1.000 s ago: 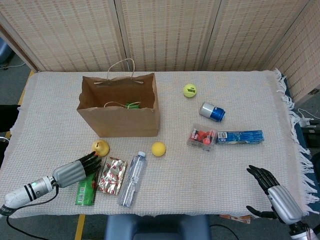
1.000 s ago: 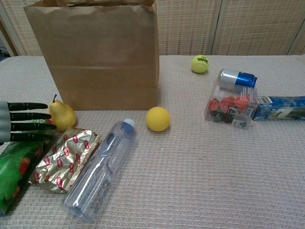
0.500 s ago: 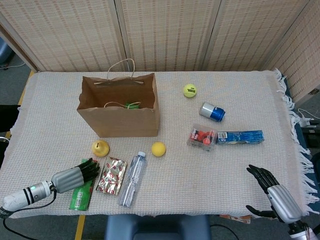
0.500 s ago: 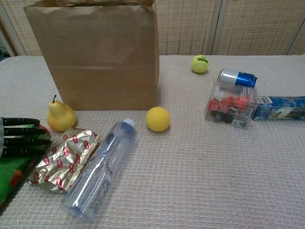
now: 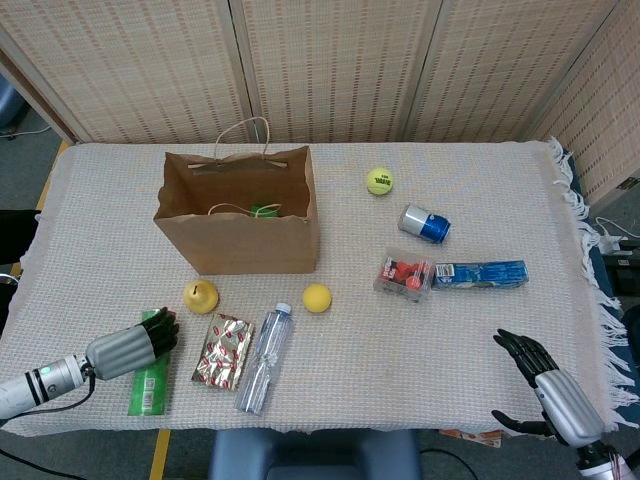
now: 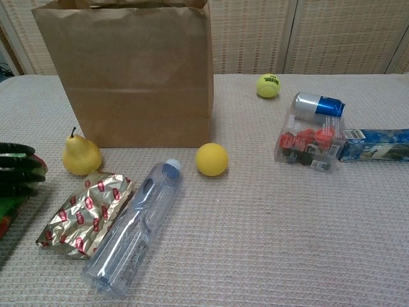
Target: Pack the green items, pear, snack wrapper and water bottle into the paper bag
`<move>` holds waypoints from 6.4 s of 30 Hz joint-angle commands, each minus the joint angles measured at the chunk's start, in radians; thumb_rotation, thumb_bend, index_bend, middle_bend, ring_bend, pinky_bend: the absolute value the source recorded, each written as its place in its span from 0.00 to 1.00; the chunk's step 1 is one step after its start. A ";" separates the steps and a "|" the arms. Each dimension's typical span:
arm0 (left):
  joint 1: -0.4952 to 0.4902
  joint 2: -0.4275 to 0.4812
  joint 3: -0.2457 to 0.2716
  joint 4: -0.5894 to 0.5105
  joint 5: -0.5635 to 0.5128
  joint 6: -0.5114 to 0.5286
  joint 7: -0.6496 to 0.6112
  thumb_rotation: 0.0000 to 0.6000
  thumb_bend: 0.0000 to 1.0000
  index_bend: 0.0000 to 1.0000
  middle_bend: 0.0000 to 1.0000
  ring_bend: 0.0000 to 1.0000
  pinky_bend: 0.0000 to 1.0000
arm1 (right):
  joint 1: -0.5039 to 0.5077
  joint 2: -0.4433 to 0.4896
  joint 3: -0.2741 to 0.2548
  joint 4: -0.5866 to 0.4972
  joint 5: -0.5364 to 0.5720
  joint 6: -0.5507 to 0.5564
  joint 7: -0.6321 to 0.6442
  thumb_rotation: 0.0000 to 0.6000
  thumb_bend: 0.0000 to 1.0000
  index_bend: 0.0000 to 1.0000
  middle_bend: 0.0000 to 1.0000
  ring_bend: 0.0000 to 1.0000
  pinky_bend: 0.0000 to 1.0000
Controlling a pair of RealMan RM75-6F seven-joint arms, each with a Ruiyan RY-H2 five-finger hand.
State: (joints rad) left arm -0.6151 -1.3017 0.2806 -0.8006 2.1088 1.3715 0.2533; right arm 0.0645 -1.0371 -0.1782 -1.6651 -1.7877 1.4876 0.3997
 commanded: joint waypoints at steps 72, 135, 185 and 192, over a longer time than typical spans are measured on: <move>-0.278 -0.012 -0.764 -1.014 -1.453 -0.188 0.036 1.00 0.39 0.00 0.00 0.00 0.18 | 0.006 0.023 -0.015 -0.012 0.003 -0.024 0.034 1.00 0.08 0.00 0.00 0.00 0.00; -0.142 0.018 -0.407 -0.922 -0.939 -0.591 0.475 1.00 0.35 0.00 0.00 0.00 0.15 | 0.024 0.039 -0.027 -0.037 0.006 -0.071 0.025 1.00 0.08 0.00 0.00 0.00 0.00; 0.096 0.270 -0.449 -0.858 -1.122 -0.047 -0.039 1.00 0.62 0.78 0.70 0.65 0.83 | 0.020 0.037 -0.031 -0.034 -0.005 -0.063 0.022 1.00 0.08 0.00 0.00 0.00 0.00; 0.136 0.327 -0.646 -1.028 -1.342 -0.055 -0.253 1.00 0.62 0.77 0.70 0.65 0.82 | 0.023 0.029 -0.030 -0.037 -0.008 -0.072 -0.001 1.00 0.08 0.00 0.00 0.00 0.00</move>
State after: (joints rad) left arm -0.5066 -1.0162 -0.2894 -1.7541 0.8420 1.3240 0.0543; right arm 0.0869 -1.0073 -0.2078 -1.7018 -1.7949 1.4166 0.3998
